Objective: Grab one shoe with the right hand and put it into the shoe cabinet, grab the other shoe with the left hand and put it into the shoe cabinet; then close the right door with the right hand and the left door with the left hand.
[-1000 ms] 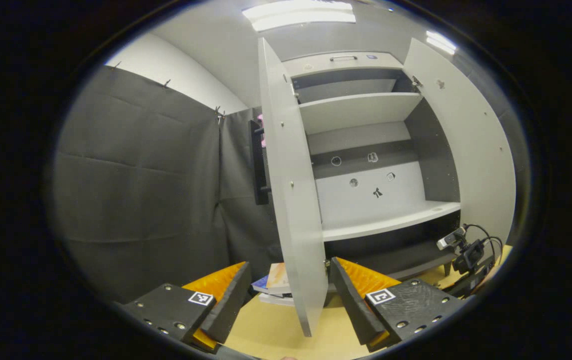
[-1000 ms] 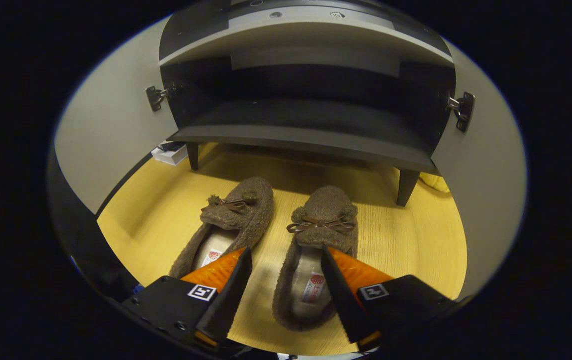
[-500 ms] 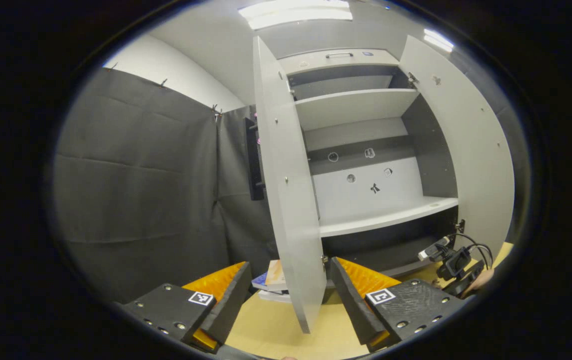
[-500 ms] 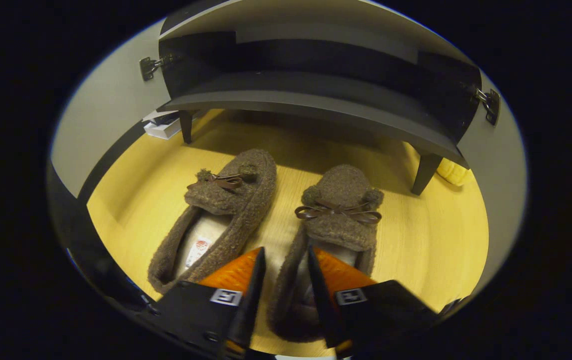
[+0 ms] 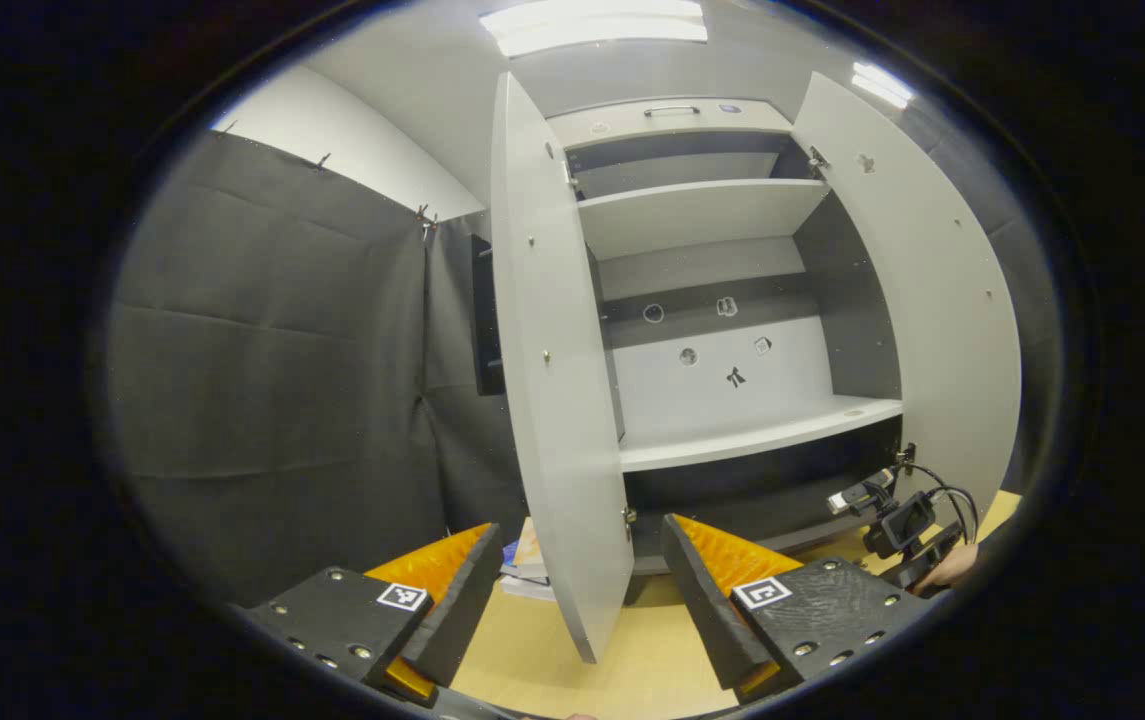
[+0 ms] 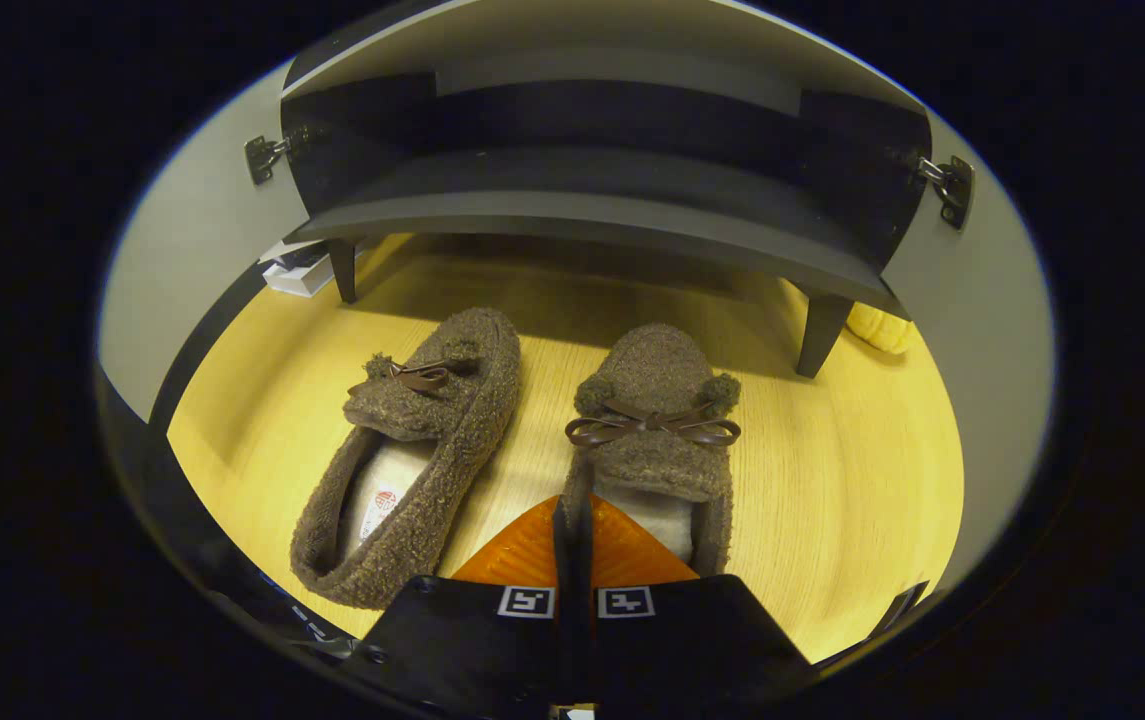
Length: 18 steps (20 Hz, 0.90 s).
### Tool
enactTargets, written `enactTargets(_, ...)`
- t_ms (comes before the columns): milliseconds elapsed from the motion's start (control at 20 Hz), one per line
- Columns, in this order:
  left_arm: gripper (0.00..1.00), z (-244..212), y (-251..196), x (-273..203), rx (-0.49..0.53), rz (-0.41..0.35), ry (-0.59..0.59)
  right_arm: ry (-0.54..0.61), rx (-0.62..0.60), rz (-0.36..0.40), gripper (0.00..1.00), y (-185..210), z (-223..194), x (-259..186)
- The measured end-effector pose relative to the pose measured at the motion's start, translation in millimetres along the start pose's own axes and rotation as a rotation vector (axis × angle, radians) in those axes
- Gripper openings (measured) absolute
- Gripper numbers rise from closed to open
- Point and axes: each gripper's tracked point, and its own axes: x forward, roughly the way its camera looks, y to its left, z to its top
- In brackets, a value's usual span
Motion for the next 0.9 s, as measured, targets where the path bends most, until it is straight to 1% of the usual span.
enactTargets(150, 0.94, 2.4, -11.0, 1.3, -0.003, -0.021, -0.001, -0.03, 0.015, 0.022, 0.02, -4.5, 7.9, -15.3)
enactTargets(200, 0.94, 3.4, -15.3, 2.0, -0.005, -0.03, -0.004, -0.039, 0.021, 0.027, 0.0, -5.4, 10.2, -19.2)
enactTargets(250, 0.94, 4.8, -19.9, 3.7, -0.008, -0.039, -0.008, -0.047, 0.023, 0.029, 0.01, -6.3, 13.7, -24.6)
enactTargets(300, 0.94, 5.6, -23.6, 4.0, -0.009, -0.05, -0.012, -0.062, 0.021, 0.029, 0.0, -7.4, 17.4, -29.1)
enactTargets(400, 0.94, 7.4, -32.8, 4.7, -0.013, -0.073, -0.018, -0.091, 0.012, 0.03, 0.02, -8.1, 26.2, -42.1)
enactTargets(450, 0.94, 7.3, -37.2, 6.3, -0.015, -0.085, -0.019, -0.111, 0.011, 0.033, 0.0, -7.8, 32.6, -49.9)
enactTargets(550, 0.94, 6.2, -44.9, 8.0, -0.022, -0.105, -0.02, -0.144, 0.008, 0.037, 0.01, -8.5, 44.2, -66.4)
enactTargets(900, 0.94, 5.3, -65.3, 20.0, -0.049, -0.163, -0.029, -0.274, -0.012, 0.035, 0.02, -13.8, 95.2, -125.1)
